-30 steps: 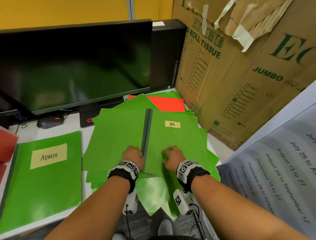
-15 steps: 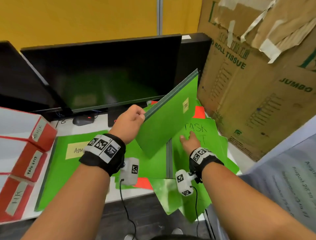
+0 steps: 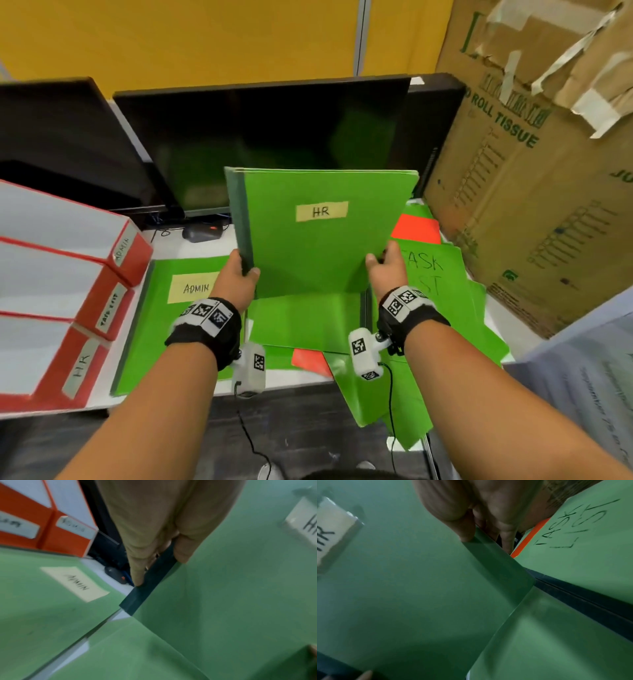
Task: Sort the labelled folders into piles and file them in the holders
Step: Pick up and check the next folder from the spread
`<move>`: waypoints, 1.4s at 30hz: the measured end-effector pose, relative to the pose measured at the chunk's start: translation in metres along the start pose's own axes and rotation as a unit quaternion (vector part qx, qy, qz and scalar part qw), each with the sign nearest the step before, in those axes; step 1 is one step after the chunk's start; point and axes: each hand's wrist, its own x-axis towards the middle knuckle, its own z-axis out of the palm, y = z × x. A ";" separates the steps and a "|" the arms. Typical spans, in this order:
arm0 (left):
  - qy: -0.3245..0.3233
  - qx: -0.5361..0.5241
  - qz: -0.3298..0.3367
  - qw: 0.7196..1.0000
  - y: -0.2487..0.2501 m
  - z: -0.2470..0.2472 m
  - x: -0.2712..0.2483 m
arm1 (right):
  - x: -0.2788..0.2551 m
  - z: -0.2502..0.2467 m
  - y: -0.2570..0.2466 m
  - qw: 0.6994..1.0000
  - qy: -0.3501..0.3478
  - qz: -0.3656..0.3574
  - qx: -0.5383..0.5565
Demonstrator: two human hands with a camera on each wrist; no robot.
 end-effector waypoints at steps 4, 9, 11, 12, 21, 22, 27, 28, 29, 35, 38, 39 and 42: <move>0.022 0.059 -0.061 0.996 -0.022 0.006 0.001 | -0.016 0.004 -0.002 0.997 -0.041 -0.006 -0.061; -0.036 0.148 -0.132 0.979 -0.051 0.011 -0.002 | -0.035 0.009 0.017 0.966 -0.131 0.059 -0.215; -0.021 0.152 -0.135 0.979 -0.051 0.006 -0.002 | -0.036 0.012 0.011 0.964 -0.127 0.037 -0.230; -0.005 0.148 -0.136 0.980 -0.050 0.001 -0.001 | -0.036 0.015 0.006 0.963 -0.128 0.022 -0.237; 0.095 0.041 -0.194 0.975 -0.087 -0.059 -0.011 | -0.069 0.091 -0.004 0.949 -0.216 -0.046 -0.225; 0.097 0.057 -0.196 0.974 -0.095 -0.067 -0.013 | -0.074 0.100 -0.001 0.946 -0.228 -0.041 -0.225; 0.063 0.178 -0.188 0.964 -0.131 -0.103 -0.009 | -0.093 0.144 0.006 0.919 -0.281 -0.059 -0.272; 0.056 0.198 -0.190 0.960 -0.137 -0.109 -0.007 | -0.095 0.152 0.007 0.910 -0.295 -0.064 -0.282; 0.049 0.214 -0.195 0.956 -0.143 -0.115 -0.005 | -0.098 0.159 0.007 0.902 -0.310 -0.068 -0.291; 0.018 0.278 -0.218 0.935 -0.175 -0.134 0.006 | -0.103 0.190 0.006 0.858 -0.376 -0.084 -0.341; 0.002 0.308 -0.238 0.921 -0.183 -0.138 0.010 | -0.105 0.200 0.006 0.839 -0.393 -0.081 -0.368; -0.003 0.317 -0.242 0.917 -0.185 -0.139 0.011 | -0.106 0.202 0.007 0.834 -0.396 -0.081 -0.376; -0.016 0.321 -0.253 0.913 -0.189 -0.139 0.014 | -0.107 0.205 0.009 0.825 -0.397 -0.083 -0.395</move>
